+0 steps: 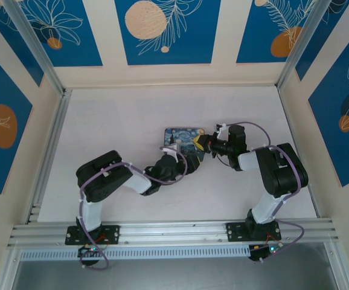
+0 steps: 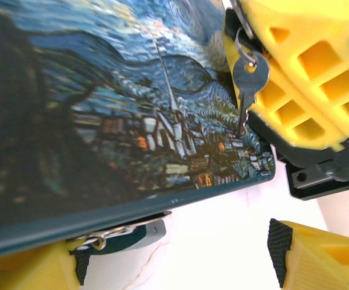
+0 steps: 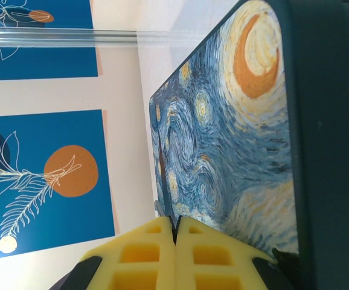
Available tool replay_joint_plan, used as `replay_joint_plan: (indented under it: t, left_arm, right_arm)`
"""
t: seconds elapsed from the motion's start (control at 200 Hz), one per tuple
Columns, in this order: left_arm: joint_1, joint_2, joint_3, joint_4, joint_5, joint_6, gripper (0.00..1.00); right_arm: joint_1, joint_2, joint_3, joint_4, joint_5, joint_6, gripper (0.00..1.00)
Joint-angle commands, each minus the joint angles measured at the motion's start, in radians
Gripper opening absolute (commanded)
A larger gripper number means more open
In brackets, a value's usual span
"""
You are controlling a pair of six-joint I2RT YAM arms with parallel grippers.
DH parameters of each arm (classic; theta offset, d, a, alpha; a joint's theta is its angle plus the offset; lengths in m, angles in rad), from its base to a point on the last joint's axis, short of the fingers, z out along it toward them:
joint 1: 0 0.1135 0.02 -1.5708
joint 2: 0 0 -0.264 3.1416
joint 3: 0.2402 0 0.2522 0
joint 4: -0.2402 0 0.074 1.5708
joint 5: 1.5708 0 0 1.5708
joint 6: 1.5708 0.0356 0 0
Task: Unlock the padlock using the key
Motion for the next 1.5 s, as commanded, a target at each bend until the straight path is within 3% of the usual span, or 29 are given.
replay_joint_plan:
  t: [0.0,0.115,0.43,0.715,1.095,1.495]
  left_arm:
    - [-0.013,0.011,0.031,-0.195,-0.024,0.071,0.79]
    - [-0.015,0.043,0.035,-0.162,-0.008,0.067,0.80]
    - [-0.019,0.046,-0.067,0.229,0.028,-0.066,0.73]
    - [-0.032,0.046,-0.066,0.317,0.033,-0.115,0.72]
    - [-0.055,0.081,-0.058,0.338,-0.080,-0.160,0.67]
    - [-0.062,0.075,-0.054,0.160,-0.204,-0.257,0.65]
  right_arm:
    - [0.008,0.050,-0.035,-0.108,0.017,-0.002,0.00]
    - [0.008,0.050,-0.035,-0.110,0.015,-0.003,0.00]
    - [0.010,0.072,-0.026,-0.113,0.014,-0.011,0.00]
    - [0.012,0.084,-0.035,-0.093,0.016,-0.003,0.00]
    - [0.012,0.084,-0.034,-0.093,0.012,-0.003,0.00]
    - [0.008,0.086,-0.031,-0.092,0.006,-0.002,0.00]
